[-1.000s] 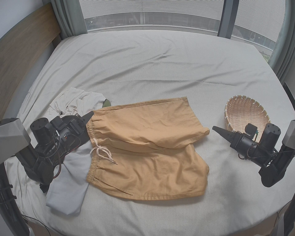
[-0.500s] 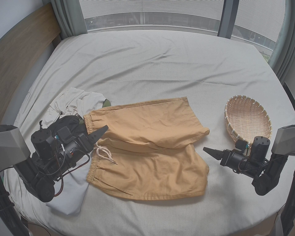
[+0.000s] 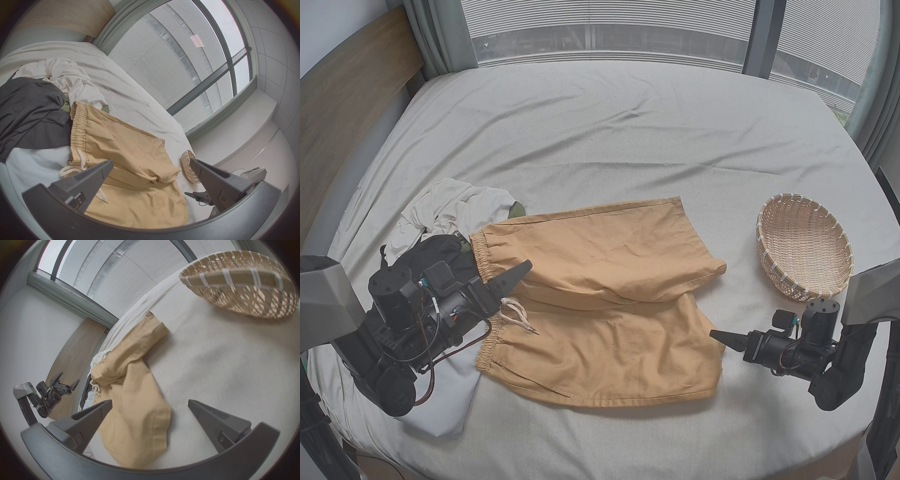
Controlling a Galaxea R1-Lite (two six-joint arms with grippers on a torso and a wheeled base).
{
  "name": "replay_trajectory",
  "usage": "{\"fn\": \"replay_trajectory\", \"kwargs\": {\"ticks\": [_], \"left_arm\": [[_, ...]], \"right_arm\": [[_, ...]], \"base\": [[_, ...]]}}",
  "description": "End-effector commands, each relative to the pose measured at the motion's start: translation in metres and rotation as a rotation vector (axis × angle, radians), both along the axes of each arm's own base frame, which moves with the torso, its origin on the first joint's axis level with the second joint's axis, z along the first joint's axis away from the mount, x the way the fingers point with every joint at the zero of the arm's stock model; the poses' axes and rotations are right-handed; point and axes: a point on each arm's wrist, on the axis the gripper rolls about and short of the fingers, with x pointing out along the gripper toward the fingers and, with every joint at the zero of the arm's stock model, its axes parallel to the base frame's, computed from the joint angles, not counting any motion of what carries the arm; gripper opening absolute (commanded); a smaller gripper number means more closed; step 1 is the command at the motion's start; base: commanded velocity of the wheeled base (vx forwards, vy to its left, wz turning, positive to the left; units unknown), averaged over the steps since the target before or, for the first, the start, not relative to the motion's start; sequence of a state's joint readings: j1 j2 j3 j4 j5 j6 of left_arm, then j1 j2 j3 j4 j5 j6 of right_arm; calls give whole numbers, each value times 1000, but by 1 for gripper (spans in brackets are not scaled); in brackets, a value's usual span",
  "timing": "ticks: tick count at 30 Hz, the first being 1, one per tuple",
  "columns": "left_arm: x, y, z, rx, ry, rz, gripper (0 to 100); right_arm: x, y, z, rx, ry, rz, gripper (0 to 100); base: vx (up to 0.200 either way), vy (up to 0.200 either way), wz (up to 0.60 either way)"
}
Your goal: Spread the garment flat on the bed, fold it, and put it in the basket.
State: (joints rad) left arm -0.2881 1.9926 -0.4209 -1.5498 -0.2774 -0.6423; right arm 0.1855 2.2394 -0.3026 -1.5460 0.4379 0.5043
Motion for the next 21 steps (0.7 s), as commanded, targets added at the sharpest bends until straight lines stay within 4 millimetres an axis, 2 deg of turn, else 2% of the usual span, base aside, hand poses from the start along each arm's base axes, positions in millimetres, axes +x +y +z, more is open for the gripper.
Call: {"fn": "replay_trajectory", "kwargs": {"ticks": [1, 14, 21], "left_arm": [[0, -1, -1, 1, 4, -2, 100], [-4, 1, -5, 8, 26, 1, 100], [-4, 1, -4, 6, 22, 1, 100]], "right_arm": [[0, 4, -14, -4, 52, 12, 100], [0, 32, -11, 55, 61, 78, 100], [-6, 35, 4, 84, 41, 84, 100]], "base": [[0, 0, 0], [0, 0, 0], [0, 0, 0]]}}
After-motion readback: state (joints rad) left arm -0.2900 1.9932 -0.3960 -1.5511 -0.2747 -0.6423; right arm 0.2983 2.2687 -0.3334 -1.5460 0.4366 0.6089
